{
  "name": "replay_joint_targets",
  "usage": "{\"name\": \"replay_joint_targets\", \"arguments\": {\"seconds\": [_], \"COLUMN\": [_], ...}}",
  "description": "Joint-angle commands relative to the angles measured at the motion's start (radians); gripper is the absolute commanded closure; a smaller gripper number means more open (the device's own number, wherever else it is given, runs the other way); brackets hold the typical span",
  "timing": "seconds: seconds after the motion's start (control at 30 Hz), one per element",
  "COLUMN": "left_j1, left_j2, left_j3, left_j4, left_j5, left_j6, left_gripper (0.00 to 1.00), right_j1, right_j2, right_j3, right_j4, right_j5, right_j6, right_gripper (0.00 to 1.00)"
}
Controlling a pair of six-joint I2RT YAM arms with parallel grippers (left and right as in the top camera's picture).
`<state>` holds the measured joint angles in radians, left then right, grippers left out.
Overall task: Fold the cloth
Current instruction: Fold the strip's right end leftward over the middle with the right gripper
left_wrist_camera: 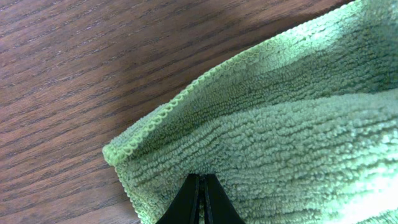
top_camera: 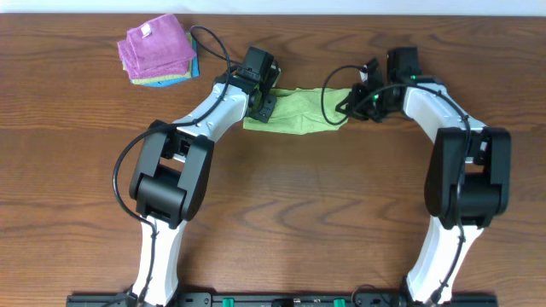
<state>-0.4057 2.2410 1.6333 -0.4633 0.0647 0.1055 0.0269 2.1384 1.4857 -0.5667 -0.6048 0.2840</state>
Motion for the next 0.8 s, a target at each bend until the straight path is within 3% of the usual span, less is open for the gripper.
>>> {"name": "replay_joint_targets", "arguments": {"seconds": [0.0, 0.27, 0.77], "left_j1": [0.002, 0.001, 0.001], "left_j2": [0.016, 0.016, 0.017], "left_j3": [0.013, 0.013, 0.012], "left_j4": [-0.011, -0.011, -0.011], "left_j5": [0.014, 0.014, 0.014], "left_j6": [0.0, 0.0, -0.001], "left_gripper": [0.94, 0.94, 0.94], "right_j1": [0.007, 0.03, 0.129], "right_j2": [0.01, 0.01, -0.064], "right_j3": [0.074, 0.151, 0.153], "right_j4": [-0.055, -0.149, -0.155], "right_j5": [0.061, 0.077, 0.123], "right_j6": [-0.039, -0.061, -0.061], "right_gripper": [0.98, 0.99, 0.98]}}
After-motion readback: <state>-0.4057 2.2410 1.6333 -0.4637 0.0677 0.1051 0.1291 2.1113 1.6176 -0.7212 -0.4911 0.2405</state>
